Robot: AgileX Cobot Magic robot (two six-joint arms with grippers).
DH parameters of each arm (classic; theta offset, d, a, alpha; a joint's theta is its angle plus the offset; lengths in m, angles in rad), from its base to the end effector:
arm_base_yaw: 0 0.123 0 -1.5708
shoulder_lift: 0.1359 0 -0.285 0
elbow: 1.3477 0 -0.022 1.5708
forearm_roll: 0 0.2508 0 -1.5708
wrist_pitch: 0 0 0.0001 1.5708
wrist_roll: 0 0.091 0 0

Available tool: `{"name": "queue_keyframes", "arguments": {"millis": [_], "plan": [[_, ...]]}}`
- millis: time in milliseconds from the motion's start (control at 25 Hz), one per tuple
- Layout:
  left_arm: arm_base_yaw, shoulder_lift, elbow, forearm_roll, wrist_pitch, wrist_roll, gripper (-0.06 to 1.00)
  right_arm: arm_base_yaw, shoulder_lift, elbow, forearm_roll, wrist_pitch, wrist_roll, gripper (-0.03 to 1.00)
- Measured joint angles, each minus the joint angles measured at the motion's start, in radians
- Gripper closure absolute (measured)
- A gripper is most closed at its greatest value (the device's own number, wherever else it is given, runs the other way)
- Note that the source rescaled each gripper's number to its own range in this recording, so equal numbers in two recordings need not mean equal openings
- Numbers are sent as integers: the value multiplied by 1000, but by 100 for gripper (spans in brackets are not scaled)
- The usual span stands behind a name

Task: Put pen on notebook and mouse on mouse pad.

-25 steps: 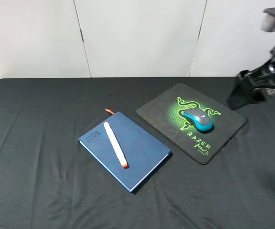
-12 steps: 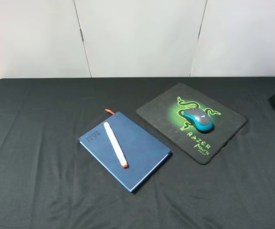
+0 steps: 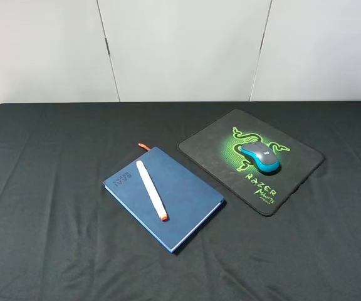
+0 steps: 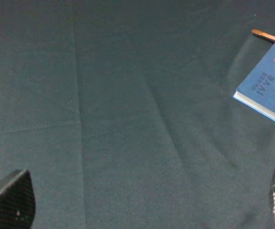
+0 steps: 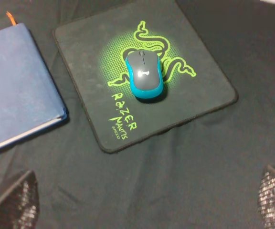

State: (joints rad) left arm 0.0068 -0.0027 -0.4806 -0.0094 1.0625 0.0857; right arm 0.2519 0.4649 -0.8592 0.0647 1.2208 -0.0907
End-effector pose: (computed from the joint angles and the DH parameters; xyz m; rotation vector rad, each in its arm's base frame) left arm -0.0031 -0.0008 0.2717 0.0817 2.0615 0.0458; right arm 0.0413 0.0163 0.3585 -0.3996 2.2785 0.1636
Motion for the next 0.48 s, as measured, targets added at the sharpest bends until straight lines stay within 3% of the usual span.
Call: {"name": "queue_keyframes", "arguments": {"millis": [240,480], "plan": [[0,0,0,0,0,0,-3,-14,-166,157,0,3,32,-3],[0,0,0,0,0,0,-3,-158,-318,292,0,-34,50,-3]]}}
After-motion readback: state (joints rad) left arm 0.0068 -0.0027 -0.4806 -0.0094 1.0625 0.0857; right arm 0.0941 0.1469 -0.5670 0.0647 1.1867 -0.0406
